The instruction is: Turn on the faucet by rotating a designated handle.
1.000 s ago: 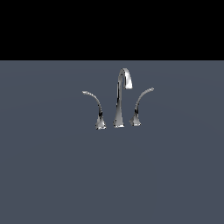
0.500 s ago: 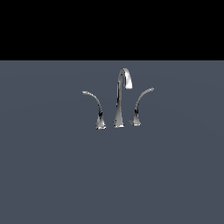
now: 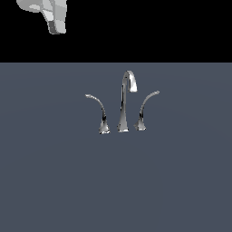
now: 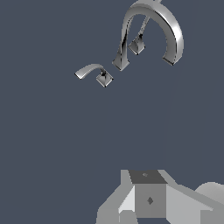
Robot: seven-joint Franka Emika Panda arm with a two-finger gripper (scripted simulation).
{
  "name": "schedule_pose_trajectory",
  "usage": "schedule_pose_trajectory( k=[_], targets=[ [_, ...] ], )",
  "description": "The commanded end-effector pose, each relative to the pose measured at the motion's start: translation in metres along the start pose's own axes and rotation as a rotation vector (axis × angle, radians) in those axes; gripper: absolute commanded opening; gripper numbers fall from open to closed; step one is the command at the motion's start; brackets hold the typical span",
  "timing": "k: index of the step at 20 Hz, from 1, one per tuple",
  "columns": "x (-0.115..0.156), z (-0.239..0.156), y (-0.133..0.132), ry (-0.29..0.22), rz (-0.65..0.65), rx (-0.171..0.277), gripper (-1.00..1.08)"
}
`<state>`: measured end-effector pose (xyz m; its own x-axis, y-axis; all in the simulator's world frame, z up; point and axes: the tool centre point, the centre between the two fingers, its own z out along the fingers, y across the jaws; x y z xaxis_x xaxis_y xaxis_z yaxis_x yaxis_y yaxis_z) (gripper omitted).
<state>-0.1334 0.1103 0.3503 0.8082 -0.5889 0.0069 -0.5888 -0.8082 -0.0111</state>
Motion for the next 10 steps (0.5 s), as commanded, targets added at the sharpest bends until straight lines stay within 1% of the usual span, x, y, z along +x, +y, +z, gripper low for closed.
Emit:
schedule_pose_trajectory(
  k=[1, 10],
  targets=[
    [0.007, 0.012, -0.012, -0.001, 0.053, 0.001, -1.00],
    [0.037, 0.054, -0.047, -0.003, 0.230, 0.001, -1.00]
  ],
)
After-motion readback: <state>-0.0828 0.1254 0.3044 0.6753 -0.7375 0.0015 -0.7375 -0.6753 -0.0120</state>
